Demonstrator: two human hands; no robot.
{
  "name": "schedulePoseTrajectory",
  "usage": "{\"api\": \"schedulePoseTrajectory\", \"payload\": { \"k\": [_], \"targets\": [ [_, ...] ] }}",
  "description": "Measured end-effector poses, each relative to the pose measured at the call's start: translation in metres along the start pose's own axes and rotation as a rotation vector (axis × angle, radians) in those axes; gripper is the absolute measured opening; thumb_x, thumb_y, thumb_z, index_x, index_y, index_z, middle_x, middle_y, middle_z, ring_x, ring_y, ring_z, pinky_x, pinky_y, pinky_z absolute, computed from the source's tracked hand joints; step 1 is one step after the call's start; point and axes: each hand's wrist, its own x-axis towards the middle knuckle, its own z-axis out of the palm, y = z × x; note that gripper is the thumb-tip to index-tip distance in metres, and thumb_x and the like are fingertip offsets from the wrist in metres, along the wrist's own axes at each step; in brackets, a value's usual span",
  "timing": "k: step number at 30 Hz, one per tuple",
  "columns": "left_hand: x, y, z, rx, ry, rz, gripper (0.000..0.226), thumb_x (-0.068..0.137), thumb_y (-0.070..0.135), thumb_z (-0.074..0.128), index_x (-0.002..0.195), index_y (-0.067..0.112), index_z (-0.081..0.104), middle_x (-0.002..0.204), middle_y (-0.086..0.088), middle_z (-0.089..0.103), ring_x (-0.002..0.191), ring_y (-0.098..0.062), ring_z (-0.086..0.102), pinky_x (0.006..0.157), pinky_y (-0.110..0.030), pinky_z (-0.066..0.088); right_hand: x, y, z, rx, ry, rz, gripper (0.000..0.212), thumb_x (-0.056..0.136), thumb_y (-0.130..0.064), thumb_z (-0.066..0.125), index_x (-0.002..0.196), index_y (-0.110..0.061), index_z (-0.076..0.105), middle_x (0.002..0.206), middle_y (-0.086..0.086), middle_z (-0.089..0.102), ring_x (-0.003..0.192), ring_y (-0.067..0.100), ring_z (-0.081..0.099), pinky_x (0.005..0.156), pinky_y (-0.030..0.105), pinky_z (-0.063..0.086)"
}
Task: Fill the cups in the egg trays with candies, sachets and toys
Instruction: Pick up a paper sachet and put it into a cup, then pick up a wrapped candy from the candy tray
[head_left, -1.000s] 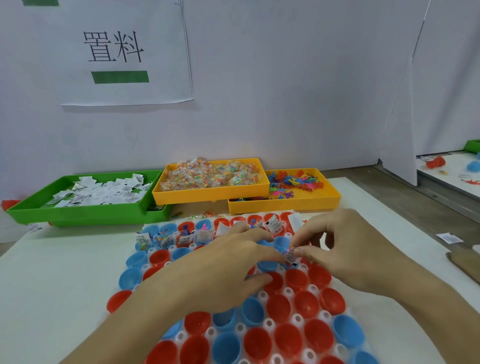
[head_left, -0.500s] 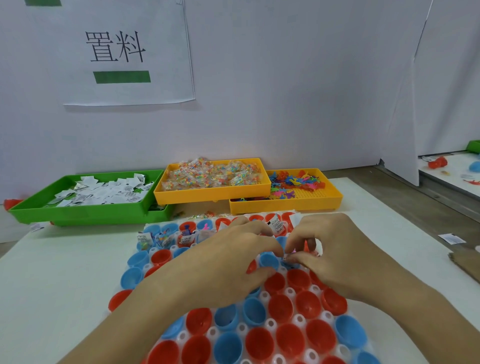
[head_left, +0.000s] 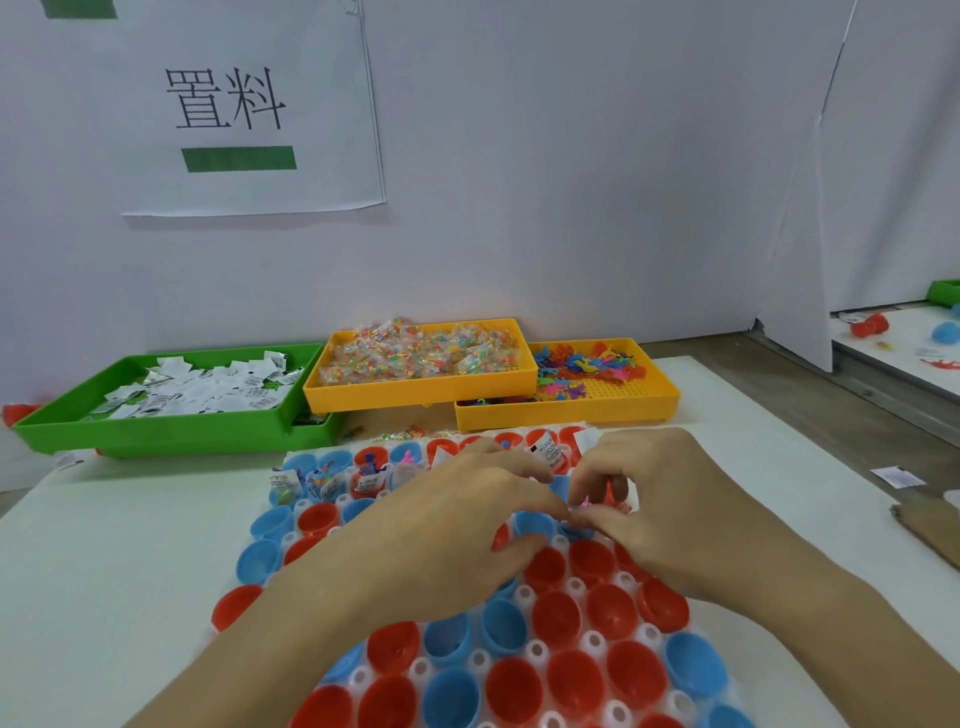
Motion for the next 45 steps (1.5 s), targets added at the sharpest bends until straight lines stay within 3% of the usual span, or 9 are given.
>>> {"api": "schedulePoseTrajectory", "payload": {
  "k": [10,16,22,26,28,31,36,39,45],
  "targets": [
    [0.001,-0.001,0.0,0.003,-0.008,-0.003,0.037,0.1,0.037,0.049,0.137,0.041,0.051,0.147,0.025,0.037,0.133,0.004,0.022,0.104,-0.018,0.02,-0.002,0.006,-0.014,0.033,0.079,0.005,0.01,0.08,-0.034,0.078,0.078,-0.036,0.069,0.077,-0.018,0.065,0.085,0.006,0.058,0.069,0.014,0.045],
    [-0.003,-0.005,-0.008,-0.035,0.002,-0.004,0.026,0.099,0.042,0.05,0.122,0.04,0.061,0.147,0.025,0.035,0.133,0.008,0.02,0.113,-0.03,0.028,0.002,0.027,-0.022,-0.011,0.274,0.088,0.011,0.083,-0.019,0.077,0.077,-0.028,0.074,0.073,-0.017,0.068,0.084,0.004,0.058,0.068,0.004,0.04],
    [-0.016,-0.035,-0.043,-0.059,0.207,-0.043,0.018,0.096,0.032,0.058,0.105,0.03,0.072,0.113,0.022,0.063,0.105,0.01,0.051,0.086,0.0,0.034,0.005,0.047,-0.013,-0.024,0.336,0.23,0.014,0.092,-0.012,0.066,0.096,-0.019,0.077,0.082,-0.021,0.066,0.085,-0.007,0.06,0.063,0.005,0.042],
    [-0.045,-0.078,-0.044,-0.177,0.451,-0.314,0.012,0.092,0.019,0.064,0.096,0.023,0.075,0.093,0.015,0.071,0.087,0.005,0.062,0.082,-0.013,0.046,0.01,0.059,-0.012,0.045,0.346,0.325,0.025,0.099,-0.007,0.054,0.109,-0.016,0.074,0.092,-0.008,0.07,0.086,0.004,0.061,0.071,0.01,0.041],
    [-0.063,-0.099,-0.03,-0.238,0.585,-0.495,0.012,0.092,0.019,0.065,0.095,0.021,0.076,0.095,0.011,0.072,0.091,0.001,0.063,0.086,-0.029,0.049,0.017,0.063,-0.017,0.101,0.343,0.356,0.028,0.1,-0.005,0.049,0.11,-0.016,0.072,0.095,-0.005,0.071,0.092,0.011,0.064,0.074,0.015,0.043],
    [-0.086,-0.124,-0.001,-0.457,0.809,-0.665,0.019,0.096,0.012,0.057,0.092,0.021,0.073,0.098,0.005,0.072,0.097,-0.01,0.064,0.084,-0.036,0.047,0.036,0.068,-0.023,0.158,0.295,0.385,0.028,0.101,-0.006,0.046,0.106,-0.019,0.071,0.097,-0.001,0.072,0.097,0.017,0.066,0.079,0.026,0.046],
    [-0.094,-0.145,0.023,-1.102,1.103,-0.67,0.028,0.096,-0.003,0.042,0.086,0.008,0.065,0.103,-0.021,0.064,0.101,-0.035,0.061,0.067,-0.03,0.059,0.089,0.084,-0.019,-0.061,0.147,0.41,0.028,0.101,-0.008,0.049,0.118,-0.011,0.07,0.119,0.006,0.069,0.109,0.02,0.061,0.09,0.028,0.045],
    [-0.093,-0.151,0.027,-1.082,1.136,-0.642,0.03,0.095,-0.004,0.04,0.084,0.008,0.065,0.094,-0.017,0.064,0.096,-0.031,0.061,0.063,-0.023,0.06,0.117,0.1,-0.012,-0.166,0.047,0.477,0.027,0.099,-0.004,0.053,0.122,-0.007,0.067,0.129,0.012,0.064,0.113,0.024,0.059,0.089,0.029,0.046],
    [-0.094,-0.159,0.033,-1.035,1.122,-0.624,0.033,0.096,-0.003,0.039,0.081,0.009,0.066,0.091,-0.016,0.066,0.093,-0.029,0.062,0.075,-0.04,0.052,0.148,0.12,0.007,-0.317,-0.068,0.521,0.028,0.094,-0.018,0.067,0.119,-0.004,0.066,0.116,0.012,0.067,0.095,0.02,0.058,0.087,0.035,0.054]
  ]
}}
